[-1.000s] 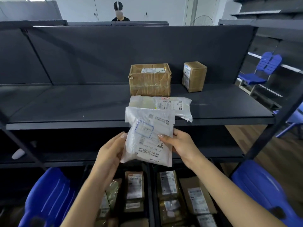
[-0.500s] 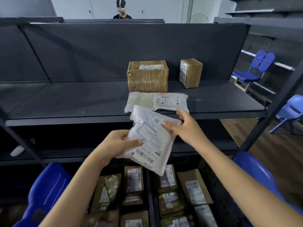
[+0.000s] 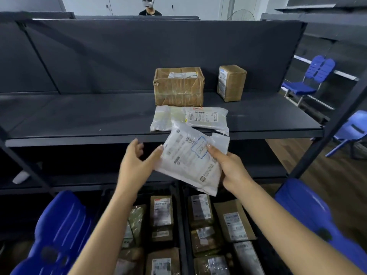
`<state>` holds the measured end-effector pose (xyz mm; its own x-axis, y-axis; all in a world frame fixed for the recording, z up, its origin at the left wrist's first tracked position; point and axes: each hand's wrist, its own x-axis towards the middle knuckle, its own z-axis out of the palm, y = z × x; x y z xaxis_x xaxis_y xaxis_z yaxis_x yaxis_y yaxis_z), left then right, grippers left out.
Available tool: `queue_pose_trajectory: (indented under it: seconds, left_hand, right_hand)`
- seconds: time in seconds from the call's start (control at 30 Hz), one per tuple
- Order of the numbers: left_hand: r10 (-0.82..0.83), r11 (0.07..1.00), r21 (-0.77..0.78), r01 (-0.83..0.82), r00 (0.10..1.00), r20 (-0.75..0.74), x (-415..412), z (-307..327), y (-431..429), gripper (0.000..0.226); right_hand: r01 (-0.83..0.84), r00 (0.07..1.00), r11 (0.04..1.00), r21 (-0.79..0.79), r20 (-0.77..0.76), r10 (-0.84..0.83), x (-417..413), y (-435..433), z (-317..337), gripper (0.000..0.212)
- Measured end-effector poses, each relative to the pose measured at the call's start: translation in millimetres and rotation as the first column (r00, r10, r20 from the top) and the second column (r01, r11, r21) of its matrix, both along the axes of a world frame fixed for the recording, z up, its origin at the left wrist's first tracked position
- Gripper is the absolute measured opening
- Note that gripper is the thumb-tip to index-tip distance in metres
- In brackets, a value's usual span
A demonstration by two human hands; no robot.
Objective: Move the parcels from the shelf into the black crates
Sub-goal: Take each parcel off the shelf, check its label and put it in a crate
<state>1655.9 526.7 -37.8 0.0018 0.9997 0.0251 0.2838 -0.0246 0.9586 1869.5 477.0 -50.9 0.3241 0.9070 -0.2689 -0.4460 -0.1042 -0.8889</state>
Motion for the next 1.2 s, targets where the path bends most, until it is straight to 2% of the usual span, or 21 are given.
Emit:
queue_pose_trajectory:
  seconds: [0.07,0.13,0.3,0.4,0.47,0.53,0.6,0.67,0.87,1.07,1.2]
  left_hand:
    - [-0.061,0.98,-0.173,0.098,0.976,0.208,12,-22,-19,0.079]
    - [-0.125,0.94,-0.256,0.224,0.927,0.353,26,-39,-37,0.06]
    - [-0.199,0.92,-0.205,0.335,0.848,0.491,44,-52,-46,0.038]
    - [-0.215,0.895,-0.259,0.363,0.861,0.462,33,-49,-34,0.037]
    - [-0.298,0.856,-0.281,0.433,0.859,0.418,22,-47,-26,0.041]
    - [-0.368,0.815,-0.307,0.492,0.848,0.381,15,-44,-21,0.045]
    - [-0.411,0.789,-0.335,0.515,0.847,0.337,14,-43,-18,0.047]
    - [-0.428,0.783,-0.342,0.52,0.849,0.31,14,-43,-16,0.046]
    - [-0.416,0.806,-0.33,0.491,0.867,0.273,13,-50,-19,0.038]
    - [-0.357,0.8,-0.414,0.435,0.899,0.255,29,-78,-30,0.033]
    - [-0.2,0.835,-0.445,0.324,0.932,0.303,47,-101,-30,0.022]
  right_hand:
    - [0.073,0.989,0.997,-0.022,-0.125,-0.075,-11,-4,-10,0.029]
    - [0.094,0.976,0.995,-0.038,-0.196,-0.1,-21,-10,-20,0.032]
    - [0.027,0.972,0.998,-0.065,-0.231,-0.041,-32,-20,-40,0.037]
    - [0.039,0.986,0.997,-0.069,-0.158,-0.05,-12,-23,-39,0.037]
    - [0.021,1.0,0.999,-0.048,-0.017,-0.022,9,-24,-35,0.047]
    - [-0.103,0.981,0.993,-0.05,0.158,0.109,21,-25,-30,0.05]
    - [-0.239,0.941,0.969,-0.062,0.231,0.247,22,-25,-29,0.049]
    - [-0.278,0.927,0.958,-0.067,0.242,0.286,16,-25,-31,0.05]
    - [-0.197,0.943,0.979,-0.048,0.262,0.203,12,-24,-44,0.047]
    - [-0.112,0.948,0.982,-0.152,0.279,0.151,18,-32,-74,0.041]
    - [-0.088,0.958,0.975,-0.204,0.25,0.139,41,-45,-98,0.049]
